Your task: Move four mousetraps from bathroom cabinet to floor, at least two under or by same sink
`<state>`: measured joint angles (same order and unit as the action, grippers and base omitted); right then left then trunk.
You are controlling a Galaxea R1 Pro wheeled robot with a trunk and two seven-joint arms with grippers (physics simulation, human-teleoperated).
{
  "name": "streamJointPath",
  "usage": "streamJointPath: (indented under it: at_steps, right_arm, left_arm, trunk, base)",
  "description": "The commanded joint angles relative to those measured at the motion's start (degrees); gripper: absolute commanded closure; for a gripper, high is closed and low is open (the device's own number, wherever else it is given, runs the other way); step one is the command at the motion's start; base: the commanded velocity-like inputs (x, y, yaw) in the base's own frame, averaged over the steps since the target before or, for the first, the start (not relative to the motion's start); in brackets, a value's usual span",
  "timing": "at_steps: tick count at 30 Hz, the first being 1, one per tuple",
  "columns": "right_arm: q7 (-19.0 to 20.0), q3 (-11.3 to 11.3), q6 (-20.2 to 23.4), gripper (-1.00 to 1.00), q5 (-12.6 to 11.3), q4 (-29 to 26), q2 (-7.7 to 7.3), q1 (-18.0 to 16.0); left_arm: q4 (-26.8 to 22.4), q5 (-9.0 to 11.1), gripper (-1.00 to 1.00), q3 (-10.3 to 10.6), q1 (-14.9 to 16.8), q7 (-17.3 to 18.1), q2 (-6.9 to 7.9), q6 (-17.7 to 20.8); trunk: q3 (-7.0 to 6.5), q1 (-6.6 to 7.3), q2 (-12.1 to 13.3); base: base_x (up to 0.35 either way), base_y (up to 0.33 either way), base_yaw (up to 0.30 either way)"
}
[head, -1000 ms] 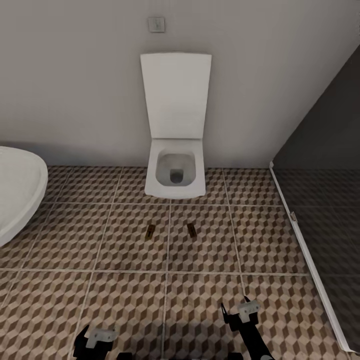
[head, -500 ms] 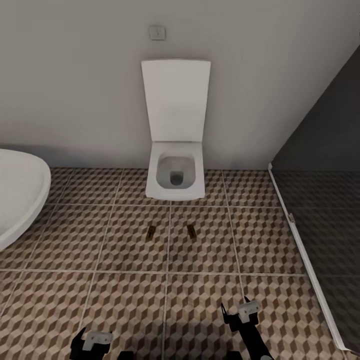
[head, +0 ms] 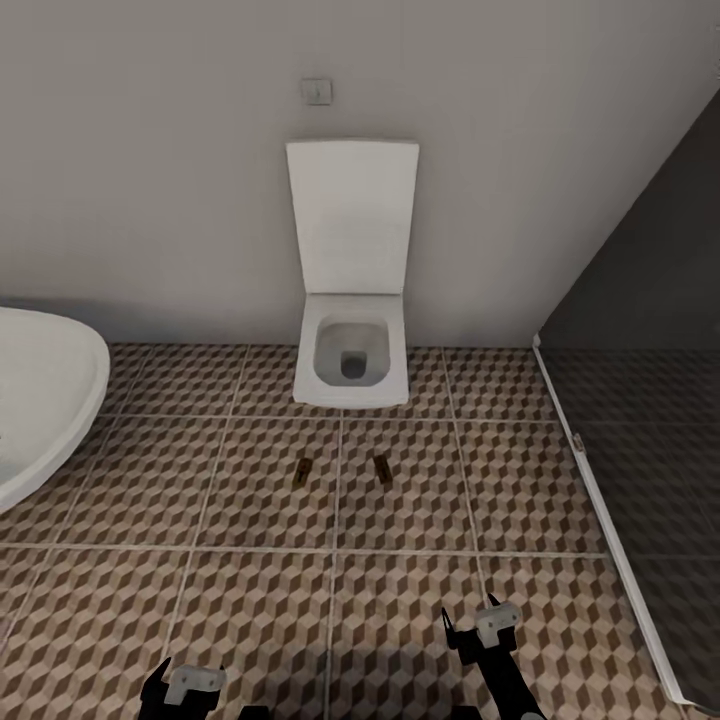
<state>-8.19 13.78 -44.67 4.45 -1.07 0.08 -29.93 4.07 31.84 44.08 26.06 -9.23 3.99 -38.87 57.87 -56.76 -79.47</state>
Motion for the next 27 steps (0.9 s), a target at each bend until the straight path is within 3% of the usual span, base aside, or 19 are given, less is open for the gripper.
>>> streamJointPath:
  at_steps: [1, 27]
  right_arm:
    - [-0.59, 0.20, -0.07, -1.00, 0.47, 0.06, 0.01, -0.01]
    - [-0.60, 0.20, -0.07, -1.00, 0.47, 0.09, 0.01, 0.06]
  left_arm:
    - [0.10, -0.11, -1.00, 0.48, 0.00, -0.43, -0.03, -0.16]
    - [0.12, -0.08, -1.00, 0.48, -0.13, -0.43, -0.03, -0.07]
  trunk:
    - [-0.25, 0.23, 0.40]
    - [-7.32, 5.94, 10.83]
  base:
    - [0.000, 0.000, 0.000]
    - [0.000, 0.000, 0.000]
